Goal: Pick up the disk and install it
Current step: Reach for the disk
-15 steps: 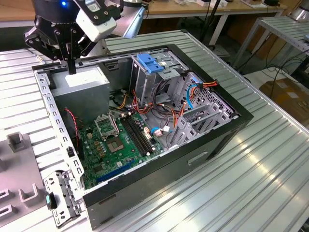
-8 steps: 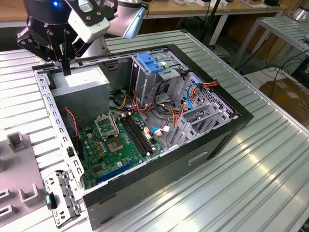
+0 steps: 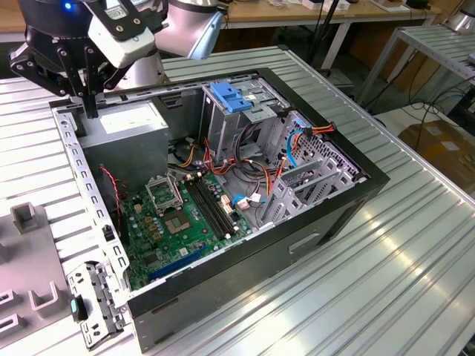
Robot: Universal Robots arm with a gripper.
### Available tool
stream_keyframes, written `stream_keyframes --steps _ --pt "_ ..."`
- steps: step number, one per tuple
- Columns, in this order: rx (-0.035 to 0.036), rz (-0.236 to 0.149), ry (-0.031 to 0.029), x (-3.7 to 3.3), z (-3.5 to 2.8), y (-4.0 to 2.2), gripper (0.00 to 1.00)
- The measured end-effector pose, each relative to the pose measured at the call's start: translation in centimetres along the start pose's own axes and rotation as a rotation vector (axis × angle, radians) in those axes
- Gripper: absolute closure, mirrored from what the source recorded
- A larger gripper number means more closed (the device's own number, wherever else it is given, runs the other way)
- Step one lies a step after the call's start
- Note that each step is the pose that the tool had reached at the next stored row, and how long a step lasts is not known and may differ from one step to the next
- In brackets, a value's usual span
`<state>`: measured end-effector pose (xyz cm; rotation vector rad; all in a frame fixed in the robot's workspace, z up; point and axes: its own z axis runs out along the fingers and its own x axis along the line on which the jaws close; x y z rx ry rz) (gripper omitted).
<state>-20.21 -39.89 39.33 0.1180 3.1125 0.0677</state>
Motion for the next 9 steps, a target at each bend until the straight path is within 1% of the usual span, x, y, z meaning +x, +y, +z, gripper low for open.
stream_keyframes --steps 2,7,9 --pt "0.0 0.0 0.0 0.59 -0.02 -0.04 0.89" --pt "0.0 0.0 0.0 1.14 -0.03 -0.09 0.89" --pt "0.0 0.0 0.0 1.47 -0.04 -0.11 0.89"
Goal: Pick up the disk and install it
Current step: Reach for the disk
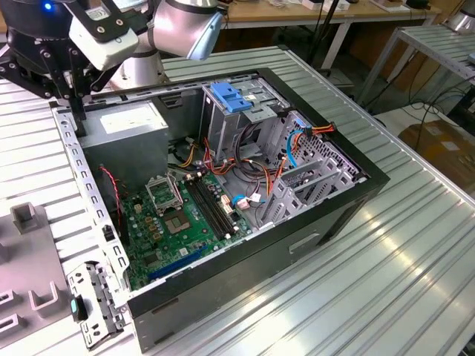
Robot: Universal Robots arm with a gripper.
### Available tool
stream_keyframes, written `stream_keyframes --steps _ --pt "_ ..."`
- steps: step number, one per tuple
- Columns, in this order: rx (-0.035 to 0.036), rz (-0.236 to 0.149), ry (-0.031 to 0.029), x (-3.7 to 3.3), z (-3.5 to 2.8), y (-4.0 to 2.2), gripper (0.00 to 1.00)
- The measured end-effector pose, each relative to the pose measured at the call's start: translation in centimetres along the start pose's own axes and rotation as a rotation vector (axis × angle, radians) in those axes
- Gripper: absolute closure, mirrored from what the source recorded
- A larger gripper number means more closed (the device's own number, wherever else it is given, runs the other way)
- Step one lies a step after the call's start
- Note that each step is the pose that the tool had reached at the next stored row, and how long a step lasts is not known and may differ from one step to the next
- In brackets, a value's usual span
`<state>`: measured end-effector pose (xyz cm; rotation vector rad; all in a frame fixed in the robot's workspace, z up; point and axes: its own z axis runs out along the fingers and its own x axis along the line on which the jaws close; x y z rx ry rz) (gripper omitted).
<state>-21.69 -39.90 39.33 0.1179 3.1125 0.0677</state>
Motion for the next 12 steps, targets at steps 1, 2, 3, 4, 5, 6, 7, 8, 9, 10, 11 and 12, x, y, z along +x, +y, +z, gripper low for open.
stream_keyframes --steps 1,2,3,4,5,6,7,8,9,10,11,12 --pt "0.0 0.0 0.0 0.17 0.0 -0.01 0.89" --pt "0.0 0.0 0.0 0.38 -0.01 -0.03 0.89" --pt "0.0 0.0 0.0 0.62 -0.02 -0.05 0.89" --pt "0.0 0.0 -0.0001 0.79 -0.02 -0.06 0.89" --pt "0.0 0.0 0.0 0.99 -0.03 -0.07 0.89" --pt "0.0 0.0 0.0 1.11 -0.03 -0.08 0.89" --pt "0.0 0.0 0.0 1.31 -0.03 -0.09 0.89" --pt "0.0001 0.0 0.0001 1.59 -0.05 -0.09 0.89" --pt "0.0 0.0 0.0002 2.03 -0.05 -0.09 0.89" --pt "0.0001 0.0 0.0003 2.28 -0.06 -0.07 0.89" --pt "0.0 0.0 0.0004 2.59 -0.06 -0.02 0.89" --pt "0.0001 0.0 0.0005 2.81 -0.07 0.03 0.89"
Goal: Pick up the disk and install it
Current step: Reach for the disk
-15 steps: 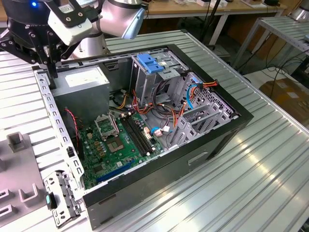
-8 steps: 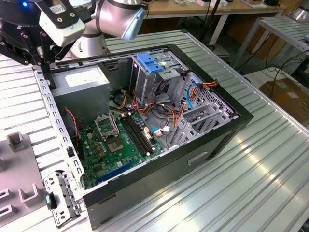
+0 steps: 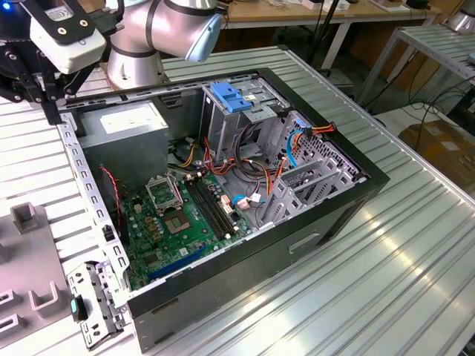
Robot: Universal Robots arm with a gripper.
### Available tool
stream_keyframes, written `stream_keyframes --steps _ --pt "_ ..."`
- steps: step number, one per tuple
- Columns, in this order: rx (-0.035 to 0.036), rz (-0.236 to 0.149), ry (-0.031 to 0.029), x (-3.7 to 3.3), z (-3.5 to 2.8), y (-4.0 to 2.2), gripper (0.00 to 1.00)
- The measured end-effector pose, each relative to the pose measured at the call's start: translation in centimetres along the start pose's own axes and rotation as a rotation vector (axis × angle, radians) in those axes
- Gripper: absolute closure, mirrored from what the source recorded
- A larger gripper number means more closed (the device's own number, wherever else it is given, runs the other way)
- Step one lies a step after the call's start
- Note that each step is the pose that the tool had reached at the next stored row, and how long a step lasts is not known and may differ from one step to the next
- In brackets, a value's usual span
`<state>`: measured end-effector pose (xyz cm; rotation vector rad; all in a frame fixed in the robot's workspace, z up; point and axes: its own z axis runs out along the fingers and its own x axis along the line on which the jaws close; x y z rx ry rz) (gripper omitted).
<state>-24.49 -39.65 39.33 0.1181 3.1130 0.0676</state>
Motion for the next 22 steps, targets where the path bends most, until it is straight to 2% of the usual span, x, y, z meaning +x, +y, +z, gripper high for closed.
stream_keyframes --steps 4,7,8,10,16,18,21,22 --pt "0.0 0.0 0.0007 0.71 -0.01 0.12 0.89" --pt "0.0001 0.0 0.0012 2.04 -0.04 0.16 0.89" --pt "0.0001 0.0 0.0014 2.71 -0.06 0.17 0.89" --pt "0.0001 0.0 0.0015 3.11 -0.07 0.18 0.89" --pt "0.0001 -0.005 0.0024 3.17 -0.06 0.32 0.89" --pt "0.0001 -0.012 0.0062 3.21 -0.04 0.37 0.89" --pt "0.0005 -0.028 0.0167 3.34 -0.03 0.4 0.89" --pt "0.0006 -0.031 0.0182 3.39 -0.02 0.43 0.89"
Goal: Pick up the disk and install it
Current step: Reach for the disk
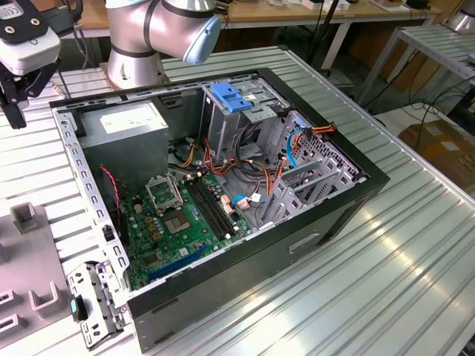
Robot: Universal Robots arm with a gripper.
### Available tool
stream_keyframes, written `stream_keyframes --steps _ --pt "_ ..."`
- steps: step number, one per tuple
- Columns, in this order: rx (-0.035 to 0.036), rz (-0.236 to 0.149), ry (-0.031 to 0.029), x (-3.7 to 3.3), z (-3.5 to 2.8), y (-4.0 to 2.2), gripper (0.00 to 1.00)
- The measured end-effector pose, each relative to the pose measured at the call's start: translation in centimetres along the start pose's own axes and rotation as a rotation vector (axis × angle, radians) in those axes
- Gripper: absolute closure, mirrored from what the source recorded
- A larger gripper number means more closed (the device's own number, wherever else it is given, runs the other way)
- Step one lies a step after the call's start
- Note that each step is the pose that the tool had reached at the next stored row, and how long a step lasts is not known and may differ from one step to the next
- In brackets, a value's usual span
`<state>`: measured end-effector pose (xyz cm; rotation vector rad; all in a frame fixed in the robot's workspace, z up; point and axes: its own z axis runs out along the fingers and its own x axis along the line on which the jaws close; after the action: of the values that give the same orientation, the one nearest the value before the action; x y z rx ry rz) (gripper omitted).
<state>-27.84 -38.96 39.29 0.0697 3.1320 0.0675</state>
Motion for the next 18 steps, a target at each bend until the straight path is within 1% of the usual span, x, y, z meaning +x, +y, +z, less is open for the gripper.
stream_keyframes --steps 3,4,10,12,15,17,18 --pt "0.0 -0.006 0.0029 0.17 0.02 0.25 0.89" --pt "0.0001 -0.008 0.0045 0.36 0.02 0.31 0.89" --pt "0.0 -0.018 0.0074 1.35 0.04 0.37 0.89" --pt "0.0 -0.035 0.009 1.89 0.08 0.35 0.89" --pt "0.0 -0.047 0.0097 2.28 0.1 0.39 0.89" --pt "0.0 -0.049 0.01 2.86 0.11 0.5 0.89" --pt "0.0 -0.051 0.0106 3.45 0.12 0.54 0.89"
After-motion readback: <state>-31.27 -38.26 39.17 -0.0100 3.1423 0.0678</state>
